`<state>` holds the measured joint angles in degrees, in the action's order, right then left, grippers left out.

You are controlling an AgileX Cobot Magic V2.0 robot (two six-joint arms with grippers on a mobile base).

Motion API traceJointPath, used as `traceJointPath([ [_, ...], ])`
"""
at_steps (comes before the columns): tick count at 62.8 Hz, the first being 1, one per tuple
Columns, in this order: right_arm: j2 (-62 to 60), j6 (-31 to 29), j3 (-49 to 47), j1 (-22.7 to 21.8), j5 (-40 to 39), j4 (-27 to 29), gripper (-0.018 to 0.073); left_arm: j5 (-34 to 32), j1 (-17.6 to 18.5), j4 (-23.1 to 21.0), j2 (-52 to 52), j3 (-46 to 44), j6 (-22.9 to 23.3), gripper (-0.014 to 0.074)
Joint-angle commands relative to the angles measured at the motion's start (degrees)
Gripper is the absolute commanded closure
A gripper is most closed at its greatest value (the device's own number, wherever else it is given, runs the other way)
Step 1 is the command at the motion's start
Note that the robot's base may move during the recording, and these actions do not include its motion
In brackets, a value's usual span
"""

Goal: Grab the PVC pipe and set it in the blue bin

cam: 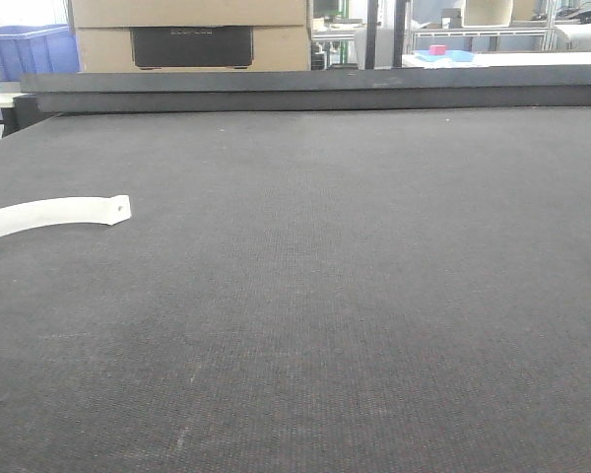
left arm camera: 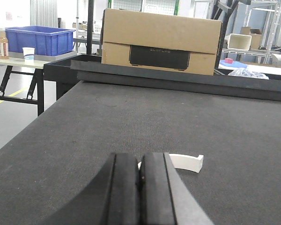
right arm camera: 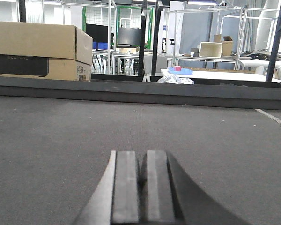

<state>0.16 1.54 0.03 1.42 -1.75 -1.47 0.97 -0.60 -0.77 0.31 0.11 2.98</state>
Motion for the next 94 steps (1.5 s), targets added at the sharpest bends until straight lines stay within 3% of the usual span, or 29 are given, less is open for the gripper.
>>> traceJointPath([
  [1,-0.2,-0.1,0.0,-0.1,-1.3,0.3,0.0728,-1.0,-0.3,-0.4,-0.3,-0.1,0.2,0.0707],
  [72,-0.2,-0.1,0.0,-0.1,-1.3,0.3,0.0728,-1.0,-0.3,-0.4,-0.3,-0.1,0.2,0.0707],
  [82,-0.2,-0.1,0.0,-0.1,-6.4,0.3,0.0728,-1.0,-0.3,-0.4,-0.3,-0.1,0.2,0.0707],
  [94,-0.2,-0.1,0.0,-0.1,-15.6,0.4,0.0728,-5.4,-0.3,-0.4,-0.3,-0.1,0.2,0.0707],
])
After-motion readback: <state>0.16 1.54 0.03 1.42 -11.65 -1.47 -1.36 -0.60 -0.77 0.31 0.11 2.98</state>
